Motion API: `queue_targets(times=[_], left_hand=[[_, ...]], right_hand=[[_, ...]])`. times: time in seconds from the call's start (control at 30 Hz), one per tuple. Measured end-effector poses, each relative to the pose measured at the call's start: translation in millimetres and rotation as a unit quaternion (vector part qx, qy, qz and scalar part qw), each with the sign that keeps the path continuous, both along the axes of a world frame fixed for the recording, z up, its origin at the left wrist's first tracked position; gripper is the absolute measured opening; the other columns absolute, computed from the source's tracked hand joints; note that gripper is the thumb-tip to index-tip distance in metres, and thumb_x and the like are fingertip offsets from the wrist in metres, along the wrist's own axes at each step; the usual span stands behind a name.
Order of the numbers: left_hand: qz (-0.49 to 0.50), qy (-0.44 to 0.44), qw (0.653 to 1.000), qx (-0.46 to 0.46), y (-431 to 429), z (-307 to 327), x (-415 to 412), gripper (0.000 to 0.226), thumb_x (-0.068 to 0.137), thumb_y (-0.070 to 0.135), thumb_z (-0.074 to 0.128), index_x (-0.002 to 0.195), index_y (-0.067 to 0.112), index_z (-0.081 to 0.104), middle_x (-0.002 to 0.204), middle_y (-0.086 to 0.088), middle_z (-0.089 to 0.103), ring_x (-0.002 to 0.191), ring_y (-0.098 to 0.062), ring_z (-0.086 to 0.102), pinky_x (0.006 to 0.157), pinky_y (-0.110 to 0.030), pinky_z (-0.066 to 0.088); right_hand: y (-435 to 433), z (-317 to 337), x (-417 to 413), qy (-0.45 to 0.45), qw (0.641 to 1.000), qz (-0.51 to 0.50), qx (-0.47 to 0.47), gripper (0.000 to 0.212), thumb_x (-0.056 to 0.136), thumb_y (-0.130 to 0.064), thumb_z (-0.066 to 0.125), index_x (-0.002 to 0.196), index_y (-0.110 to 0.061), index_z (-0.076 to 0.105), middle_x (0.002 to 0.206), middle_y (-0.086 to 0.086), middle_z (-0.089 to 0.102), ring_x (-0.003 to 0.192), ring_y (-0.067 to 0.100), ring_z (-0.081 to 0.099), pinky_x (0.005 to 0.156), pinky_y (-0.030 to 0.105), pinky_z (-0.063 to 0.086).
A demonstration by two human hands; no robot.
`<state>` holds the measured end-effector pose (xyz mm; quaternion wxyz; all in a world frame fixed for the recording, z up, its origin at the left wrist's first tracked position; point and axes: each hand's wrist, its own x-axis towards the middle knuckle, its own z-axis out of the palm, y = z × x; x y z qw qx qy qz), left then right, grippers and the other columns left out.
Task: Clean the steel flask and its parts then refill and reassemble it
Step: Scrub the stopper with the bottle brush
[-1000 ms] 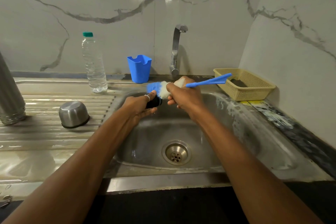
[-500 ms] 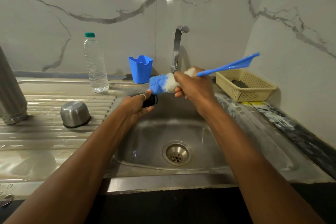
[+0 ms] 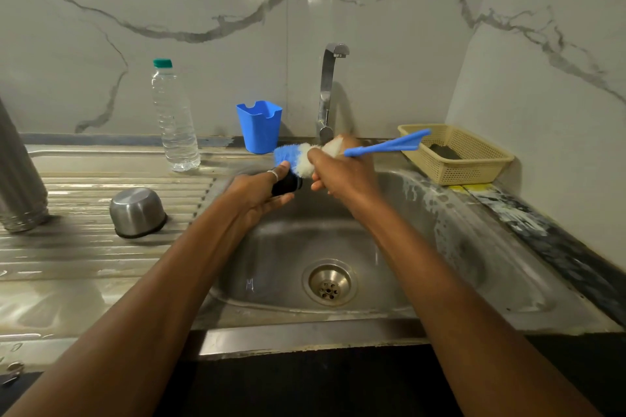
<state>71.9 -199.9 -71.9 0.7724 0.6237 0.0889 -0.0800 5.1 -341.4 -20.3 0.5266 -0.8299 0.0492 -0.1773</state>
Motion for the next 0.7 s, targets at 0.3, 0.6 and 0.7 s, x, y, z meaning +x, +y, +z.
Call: queue_targets(times=[0.3, 0.6, 0.7], left_hand=[[0.009, 0.006, 1.0, 0.003, 5.4, 3.0, 0.6, 0.04, 0.088, 0.034, 0.077, 0.114, 0.006, 0.064, 0.117, -0.016, 0.068, 0.098, -0.024, 0.072, 0.072, -0.032, 0.064], [0.023, 0.007, 1.0, 0.018, 9.4, -2.9, 4.9, 0.039, 0.088, 0.033, 0.078, 0.113, 0.005, 0.065, 0.113, -0.014, 0.07, 0.091, -0.022, 0.073, 0.07, -0.032, 0.065], [0.006, -0.002, 0.999, 0.035, 2.0, -8.3, 5.4, 0.046, 0.087, 0.034, 0.078, 0.12, 0.003, 0.067, 0.112, -0.013, 0.073, 0.09, -0.021, 0.074, 0.07, -0.03, 0.062]], right_hand=[[-10.5, 11.9, -2.9, -0.012, 0.997, -0.022, 0.066, 0.022, 0.084, -0.028, 0.063, 0.094, -0.009, 0.067, 0.068, 0.005, 0.073, 0.052, 0.015, 0.071, 0.041, 0.015, 0.04], [-4.0, 5.3, -1.8, -0.011, 0.999, -0.007, 0.047, 0.017, 0.086, -0.029, 0.063, 0.093, -0.014, 0.063, 0.076, 0.004, 0.074, 0.055, 0.015, 0.072, 0.045, 0.019, 0.042], [0.8, -9.5, 2.4, 0.023, 0.999, 0.022, 0.018, 0.02, 0.086, -0.027, 0.062, 0.099, -0.012, 0.061, 0.085, 0.006, 0.074, 0.06, 0.016, 0.073, 0.045, 0.018, 0.043]])
